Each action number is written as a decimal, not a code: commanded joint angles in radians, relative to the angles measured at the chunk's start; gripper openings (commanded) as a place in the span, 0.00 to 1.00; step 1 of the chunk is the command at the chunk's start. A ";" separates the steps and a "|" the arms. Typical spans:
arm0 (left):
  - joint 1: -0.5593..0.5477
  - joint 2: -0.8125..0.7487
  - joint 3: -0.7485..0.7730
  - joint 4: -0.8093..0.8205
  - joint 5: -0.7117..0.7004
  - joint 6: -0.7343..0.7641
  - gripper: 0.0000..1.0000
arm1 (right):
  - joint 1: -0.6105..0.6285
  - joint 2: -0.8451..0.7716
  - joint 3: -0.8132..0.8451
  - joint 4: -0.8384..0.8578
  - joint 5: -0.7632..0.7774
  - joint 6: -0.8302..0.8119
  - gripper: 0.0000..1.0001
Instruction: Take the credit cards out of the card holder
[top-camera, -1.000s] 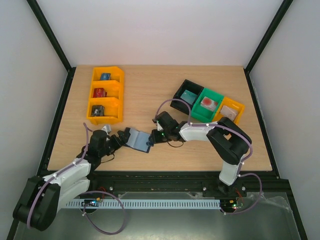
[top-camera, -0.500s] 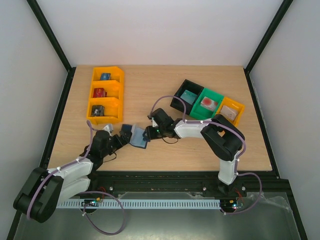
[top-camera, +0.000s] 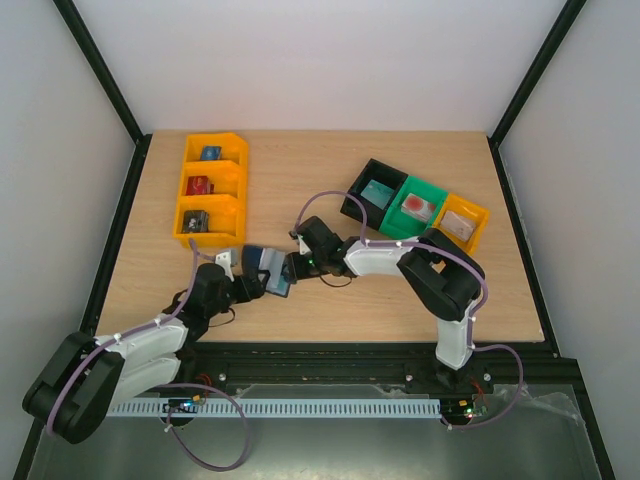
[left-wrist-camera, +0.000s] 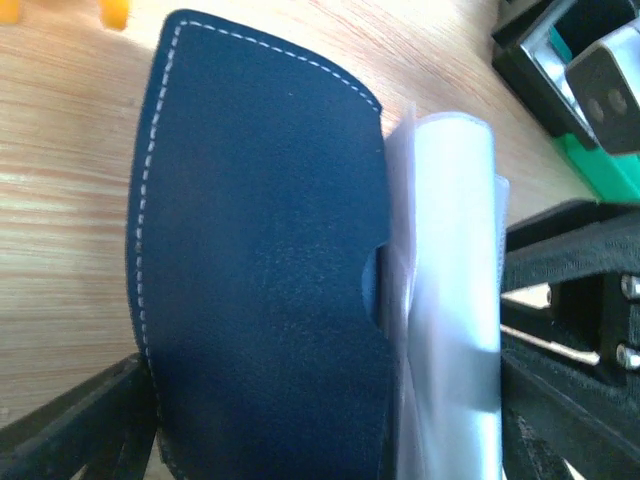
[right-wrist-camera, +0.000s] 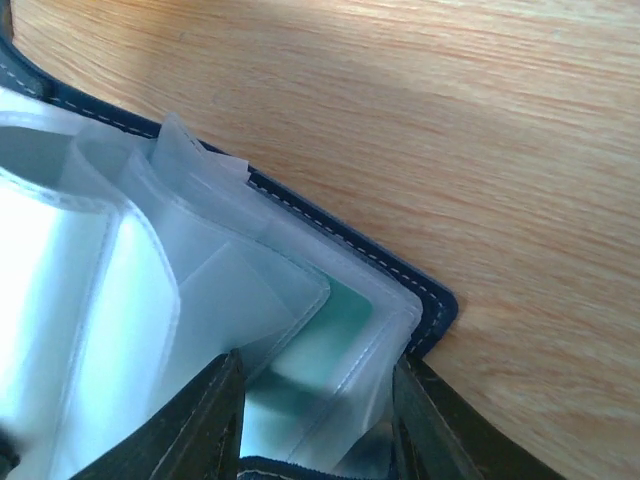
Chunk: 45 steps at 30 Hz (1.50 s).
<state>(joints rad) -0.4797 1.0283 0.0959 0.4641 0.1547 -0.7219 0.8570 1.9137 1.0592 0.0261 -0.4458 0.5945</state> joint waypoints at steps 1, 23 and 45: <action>-0.009 -0.009 0.016 0.041 -0.013 0.070 0.78 | 0.019 0.013 0.011 0.039 -0.054 -0.007 0.41; 0.192 -0.283 0.250 0.236 0.541 0.195 0.02 | -0.181 -0.593 -0.281 0.305 -0.308 -0.124 0.78; 0.176 -0.353 0.358 0.385 0.607 0.038 0.02 | -0.089 -0.576 -0.240 0.793 -0.368 0.114 0.59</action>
<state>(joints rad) -0.2981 0.6876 0.4423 0.7799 0.7311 -0.6674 0.7689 1.3331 0.7929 0.7395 -0.8398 0.6857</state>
